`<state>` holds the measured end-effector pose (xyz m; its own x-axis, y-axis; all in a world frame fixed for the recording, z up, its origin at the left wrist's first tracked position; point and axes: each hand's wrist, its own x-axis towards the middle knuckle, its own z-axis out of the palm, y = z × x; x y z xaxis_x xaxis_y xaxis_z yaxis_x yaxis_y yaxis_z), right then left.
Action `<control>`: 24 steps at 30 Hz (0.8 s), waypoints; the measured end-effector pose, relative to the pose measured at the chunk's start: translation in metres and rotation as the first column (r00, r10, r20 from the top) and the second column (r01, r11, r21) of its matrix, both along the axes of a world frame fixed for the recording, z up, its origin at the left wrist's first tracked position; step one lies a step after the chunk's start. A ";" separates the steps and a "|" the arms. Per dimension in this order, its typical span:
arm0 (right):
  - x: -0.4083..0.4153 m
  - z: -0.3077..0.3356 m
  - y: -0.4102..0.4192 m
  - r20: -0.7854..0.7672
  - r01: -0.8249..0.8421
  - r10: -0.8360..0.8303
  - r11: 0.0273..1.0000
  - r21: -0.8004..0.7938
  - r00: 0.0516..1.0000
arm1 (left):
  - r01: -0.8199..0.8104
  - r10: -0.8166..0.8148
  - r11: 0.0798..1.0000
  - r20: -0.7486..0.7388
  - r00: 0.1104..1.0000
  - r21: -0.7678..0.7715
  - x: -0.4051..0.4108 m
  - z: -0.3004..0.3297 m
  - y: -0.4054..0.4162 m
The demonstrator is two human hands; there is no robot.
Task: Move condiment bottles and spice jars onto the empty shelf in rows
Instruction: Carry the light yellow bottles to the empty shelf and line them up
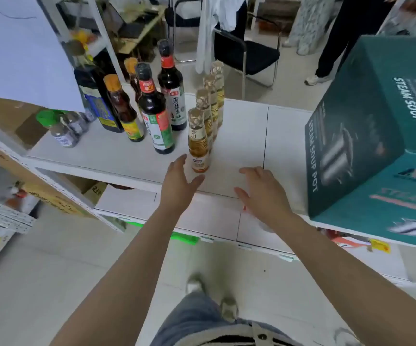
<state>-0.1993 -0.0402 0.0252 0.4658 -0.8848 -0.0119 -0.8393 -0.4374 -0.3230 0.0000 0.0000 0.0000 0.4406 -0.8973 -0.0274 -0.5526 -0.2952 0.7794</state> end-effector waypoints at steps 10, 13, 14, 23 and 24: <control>0.017 -0.016 -0.030 0.033 0.054 -0.054 0.998 0.013 0.998 | -0.084 0.052 0.991 -0.278 0.959 -0.108 0.009 -0.027 -0.041; 0.022 -0.017 -0.033 0.055 0.054 -0.057 0.998 0.045 0.997 | -0.079 0.039 0.990 -0.303 0.952 -0.120 0.011 -0.025 -0.039; 0.023 -0.018 -0.035 0.059 0.046 -0.049 0.998 0.053 0.997 | -0.072 0.033 0.990 -0.298 0.954 -0.122 0.011 -0.025 -0.037; 0.045 -0.019 -0.067 0.285 -0.026 -0.026 0.984 0.175 0.958 | -0.175 0.122 0.980 -0.404 0.907 -0.098 -0.006 -0.022 0.012; 0.051 -0.018 -0.072 0.354 -0.025 -0.048 0.980 0.200 0.934 | -0.205 0.152 0.975 -0.416 0.897 -0.086 -0.009 -0.019 0.018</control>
